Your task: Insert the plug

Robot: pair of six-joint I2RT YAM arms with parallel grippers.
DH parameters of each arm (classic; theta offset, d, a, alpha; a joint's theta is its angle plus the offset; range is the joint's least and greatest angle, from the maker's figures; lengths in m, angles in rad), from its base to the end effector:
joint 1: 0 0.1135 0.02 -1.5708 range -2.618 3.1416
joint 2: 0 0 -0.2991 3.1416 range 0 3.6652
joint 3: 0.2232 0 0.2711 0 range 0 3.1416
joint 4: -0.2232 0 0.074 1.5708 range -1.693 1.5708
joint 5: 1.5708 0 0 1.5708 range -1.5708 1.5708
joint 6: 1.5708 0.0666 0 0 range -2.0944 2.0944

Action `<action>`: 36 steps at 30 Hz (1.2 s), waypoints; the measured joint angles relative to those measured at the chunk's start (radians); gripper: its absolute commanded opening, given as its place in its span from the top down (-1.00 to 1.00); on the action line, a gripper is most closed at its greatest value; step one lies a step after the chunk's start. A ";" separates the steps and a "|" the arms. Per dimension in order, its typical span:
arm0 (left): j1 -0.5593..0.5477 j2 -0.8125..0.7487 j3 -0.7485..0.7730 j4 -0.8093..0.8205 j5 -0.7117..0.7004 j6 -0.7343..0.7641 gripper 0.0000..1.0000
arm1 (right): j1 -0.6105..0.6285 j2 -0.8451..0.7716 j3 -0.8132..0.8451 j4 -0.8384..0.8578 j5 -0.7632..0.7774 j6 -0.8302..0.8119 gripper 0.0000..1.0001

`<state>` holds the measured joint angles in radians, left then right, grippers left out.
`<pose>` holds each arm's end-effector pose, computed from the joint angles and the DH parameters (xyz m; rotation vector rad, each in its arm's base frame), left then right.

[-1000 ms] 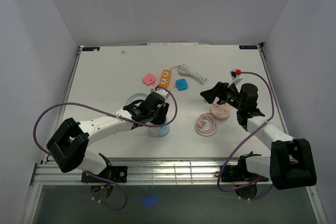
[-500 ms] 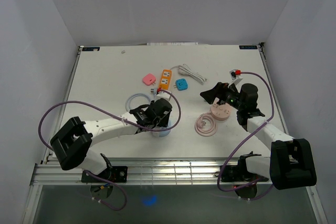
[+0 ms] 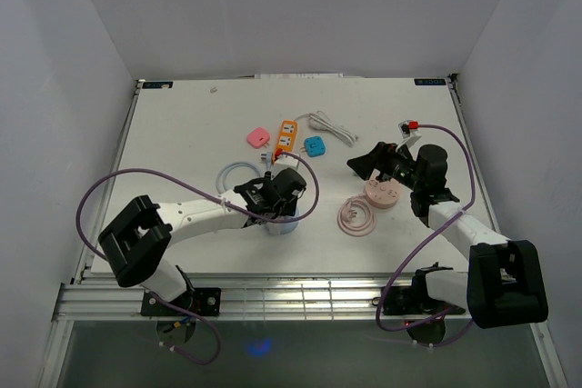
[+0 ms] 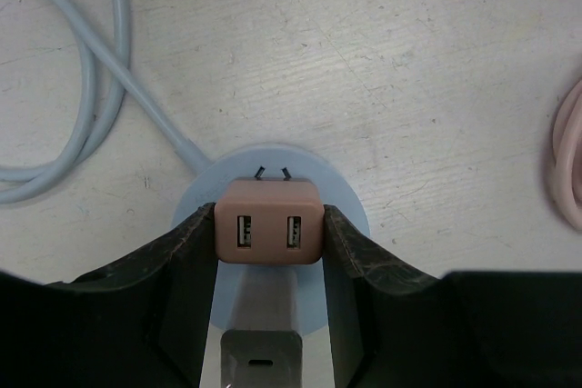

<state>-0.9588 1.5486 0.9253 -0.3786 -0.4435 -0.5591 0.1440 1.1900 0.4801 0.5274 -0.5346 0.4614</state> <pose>0.2160 -0.2580 0.1939 0.3258 2.4159 -0.0915 0.2698 0.0734 0.2405 -0.1187 1.8124 0.9023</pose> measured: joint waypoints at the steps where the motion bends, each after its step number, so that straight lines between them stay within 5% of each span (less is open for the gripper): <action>1: 0.000 -0.010 -0.016 0.019 0.003 0.000 1.00 | 0.000 0.000 0.000 0.000 0.000 0.000 -0.79; 13: 0.014 -0.007 -0.005 0.019 0.035 0.009 1.00 | -0.003 0.000 0.000 0.006 -0.007 0.003 -0.79; 15: 0.018 0.001 0.011 0.000 0.042 0.014 0.58 | -0.005 0.000 0.000 0.008 -0.010 0.003 -0.79; 21: 0.031 0.009 0.046 -0.047 0.076 0.025 0.18 | -0.005 0.005 0.000 0.016 -0.016 0.007 -0.79; 26: 0.048 0.036 0.108 -0.123 0.116 0.045 -0.36 | -0.006 0.018 0.000 0.026 -0.019 0.011 -0.79; 32: 0.055 0.067 0.152 -0.265 0.159 0.075 -0.85 | -0.006 0.022 0.000 0.028 -0.023 0.012 -0.79; 36: 0.055 0.064 0.183 -0.307 0.161 0.084 -0.93 | -0.006 0.022 -0.003 0.038 -0.027 0.017 -0.79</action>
<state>-0.9043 1.6131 1.1084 -0.6853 -0.2821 -0.4755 0.1375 1.2118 0.4770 0.5652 -0.5621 0.4782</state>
